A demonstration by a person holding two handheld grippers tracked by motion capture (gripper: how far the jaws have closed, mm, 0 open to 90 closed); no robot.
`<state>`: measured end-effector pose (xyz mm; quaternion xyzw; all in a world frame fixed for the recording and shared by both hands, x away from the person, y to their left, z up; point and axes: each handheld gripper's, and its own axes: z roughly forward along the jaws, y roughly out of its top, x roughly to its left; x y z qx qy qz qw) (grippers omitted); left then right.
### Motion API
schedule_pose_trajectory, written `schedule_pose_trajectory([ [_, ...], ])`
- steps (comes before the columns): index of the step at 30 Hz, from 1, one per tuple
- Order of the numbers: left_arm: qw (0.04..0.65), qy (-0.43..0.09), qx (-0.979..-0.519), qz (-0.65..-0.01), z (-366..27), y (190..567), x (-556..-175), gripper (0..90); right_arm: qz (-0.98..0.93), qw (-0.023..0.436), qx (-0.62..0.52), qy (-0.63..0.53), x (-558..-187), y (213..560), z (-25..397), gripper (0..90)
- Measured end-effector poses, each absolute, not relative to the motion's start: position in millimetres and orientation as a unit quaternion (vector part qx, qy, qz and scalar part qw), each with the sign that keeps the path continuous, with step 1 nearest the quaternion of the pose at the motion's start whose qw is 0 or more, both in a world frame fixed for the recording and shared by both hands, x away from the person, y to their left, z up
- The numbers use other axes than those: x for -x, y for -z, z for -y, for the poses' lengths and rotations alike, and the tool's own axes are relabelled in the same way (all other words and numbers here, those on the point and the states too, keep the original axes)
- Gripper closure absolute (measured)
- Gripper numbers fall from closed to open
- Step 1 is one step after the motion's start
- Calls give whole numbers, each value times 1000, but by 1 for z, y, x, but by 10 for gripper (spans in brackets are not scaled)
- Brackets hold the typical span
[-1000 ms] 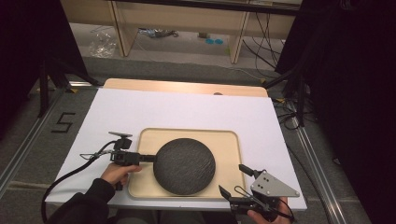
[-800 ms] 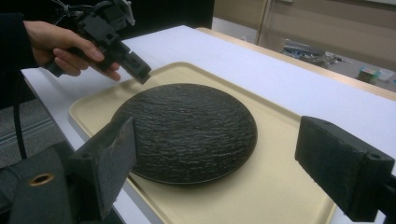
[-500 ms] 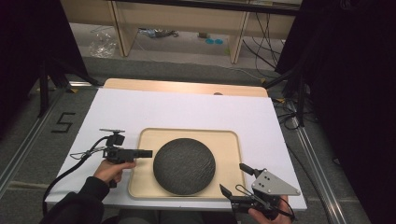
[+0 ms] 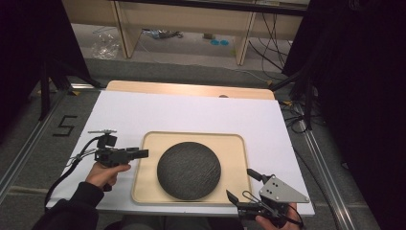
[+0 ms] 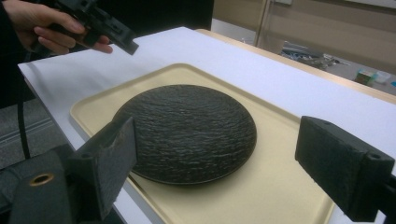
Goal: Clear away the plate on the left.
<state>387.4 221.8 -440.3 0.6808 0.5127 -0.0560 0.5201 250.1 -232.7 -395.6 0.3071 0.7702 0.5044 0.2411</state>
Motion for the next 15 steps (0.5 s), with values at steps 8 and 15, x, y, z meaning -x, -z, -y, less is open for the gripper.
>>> schedule_pose_trajectory([
  [8,548,39,-671,-498,-234,430,-375,275,-772,243,-305,-502,-248,395,230,144],
  [15,569,20,-665,-484,-241,423,-363,245,-771,242,-307,-503,-248,395,231,144],
])
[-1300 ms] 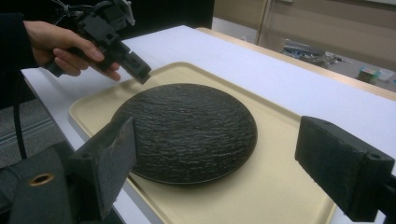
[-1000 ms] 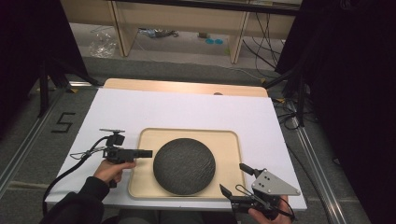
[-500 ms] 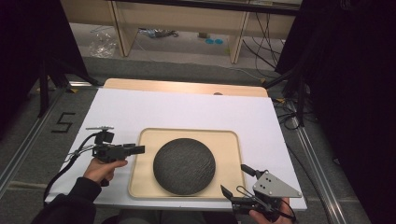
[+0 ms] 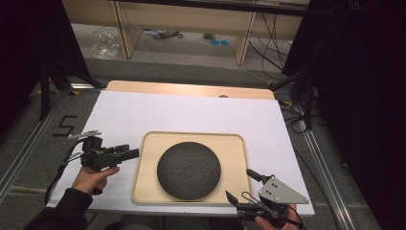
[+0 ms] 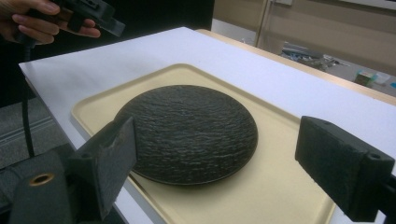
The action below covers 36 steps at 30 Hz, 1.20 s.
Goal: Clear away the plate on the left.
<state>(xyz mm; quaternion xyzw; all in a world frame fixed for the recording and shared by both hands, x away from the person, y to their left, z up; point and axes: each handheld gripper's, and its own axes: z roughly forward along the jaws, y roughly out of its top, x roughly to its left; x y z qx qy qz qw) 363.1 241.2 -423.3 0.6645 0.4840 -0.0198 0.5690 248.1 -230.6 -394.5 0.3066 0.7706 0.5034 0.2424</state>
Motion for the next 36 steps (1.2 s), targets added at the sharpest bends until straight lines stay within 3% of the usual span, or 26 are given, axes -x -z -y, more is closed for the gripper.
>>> schedule_pose_trajectory([
  [23,583,-69,-688,-427,-261,415,-325,205,-772,244,-303,-503,-248,394,230,144],
  [33,556,-147,-707,-412,-267,409,-301,206,-772,243,-303,-502,-247,394,230,144],
  [36,569,-141,-696,-415,-265,408,-293,203,-769,246,-304,-506,-247,394,230,144],
])
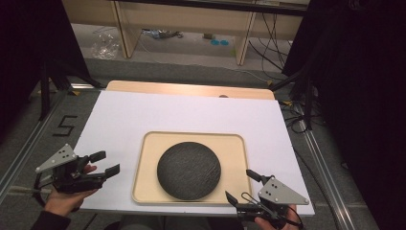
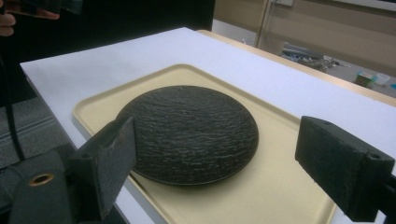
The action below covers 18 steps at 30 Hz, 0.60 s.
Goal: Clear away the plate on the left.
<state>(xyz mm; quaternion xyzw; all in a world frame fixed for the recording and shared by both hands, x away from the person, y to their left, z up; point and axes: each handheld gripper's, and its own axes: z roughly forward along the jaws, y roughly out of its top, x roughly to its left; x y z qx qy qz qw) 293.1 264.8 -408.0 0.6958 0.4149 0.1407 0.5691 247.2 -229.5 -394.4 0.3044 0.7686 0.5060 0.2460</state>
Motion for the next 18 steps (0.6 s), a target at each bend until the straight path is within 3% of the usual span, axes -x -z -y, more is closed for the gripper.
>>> schedule_pose_trajectory([
  [3,575,-133,-696,-409,-261,406,-286,196,-772,244,-304,-502,-247,394,230,144],
  [9,551,-166,-718,-392,-246,404,-273,179,-772,243,-304,-503,-247,394,230,144],
  [18,567,-169,-709,-383,-238,402,-263,159,-771,247,-303,-503,-246,394,230,143],
])
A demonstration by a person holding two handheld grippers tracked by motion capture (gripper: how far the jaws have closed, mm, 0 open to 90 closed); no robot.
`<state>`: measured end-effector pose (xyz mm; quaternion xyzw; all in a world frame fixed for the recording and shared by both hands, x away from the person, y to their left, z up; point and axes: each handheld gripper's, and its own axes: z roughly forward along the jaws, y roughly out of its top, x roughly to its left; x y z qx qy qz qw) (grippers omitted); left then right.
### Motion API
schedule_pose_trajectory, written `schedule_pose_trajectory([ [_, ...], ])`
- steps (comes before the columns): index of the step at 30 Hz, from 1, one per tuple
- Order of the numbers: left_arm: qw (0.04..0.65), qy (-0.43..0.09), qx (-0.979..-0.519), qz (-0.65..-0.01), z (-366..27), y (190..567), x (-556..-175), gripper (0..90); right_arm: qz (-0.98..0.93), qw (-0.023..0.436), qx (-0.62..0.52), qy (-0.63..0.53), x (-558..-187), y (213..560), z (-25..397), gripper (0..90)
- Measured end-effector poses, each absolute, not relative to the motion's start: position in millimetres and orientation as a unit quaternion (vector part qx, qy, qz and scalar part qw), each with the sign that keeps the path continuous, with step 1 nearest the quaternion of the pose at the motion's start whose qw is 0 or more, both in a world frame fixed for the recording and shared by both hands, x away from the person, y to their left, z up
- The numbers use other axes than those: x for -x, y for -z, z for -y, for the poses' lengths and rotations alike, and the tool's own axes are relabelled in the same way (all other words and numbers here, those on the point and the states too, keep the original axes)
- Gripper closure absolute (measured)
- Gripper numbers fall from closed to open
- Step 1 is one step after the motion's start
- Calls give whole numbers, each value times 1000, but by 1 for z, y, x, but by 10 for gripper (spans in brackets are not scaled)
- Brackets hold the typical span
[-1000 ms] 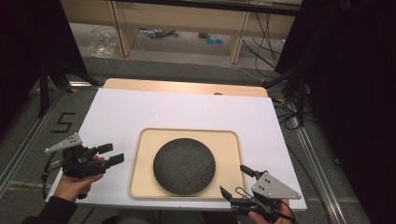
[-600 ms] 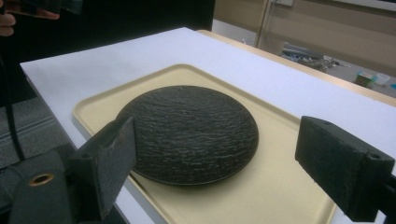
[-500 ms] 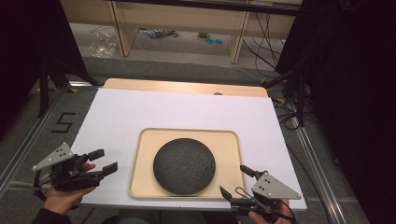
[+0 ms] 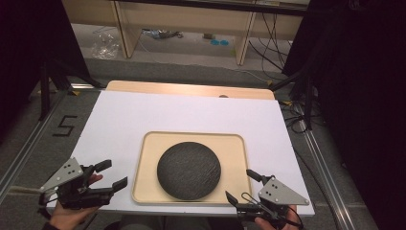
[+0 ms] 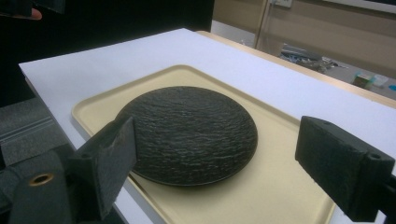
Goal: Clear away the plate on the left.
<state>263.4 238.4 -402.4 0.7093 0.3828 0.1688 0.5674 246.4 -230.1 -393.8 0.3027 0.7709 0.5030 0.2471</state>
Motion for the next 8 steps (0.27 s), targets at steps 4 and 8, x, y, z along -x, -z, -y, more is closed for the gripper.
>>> schedule_pose_trajectory([
  [4,565,-169,-708,-387,-239,403,-264,161,-771,246,-304,-503,-246,394,230,143],
  [8,568,-149,-710,-388,-238,405,-266,161,-770,248,-303,-505,-246,393,230,143],
])
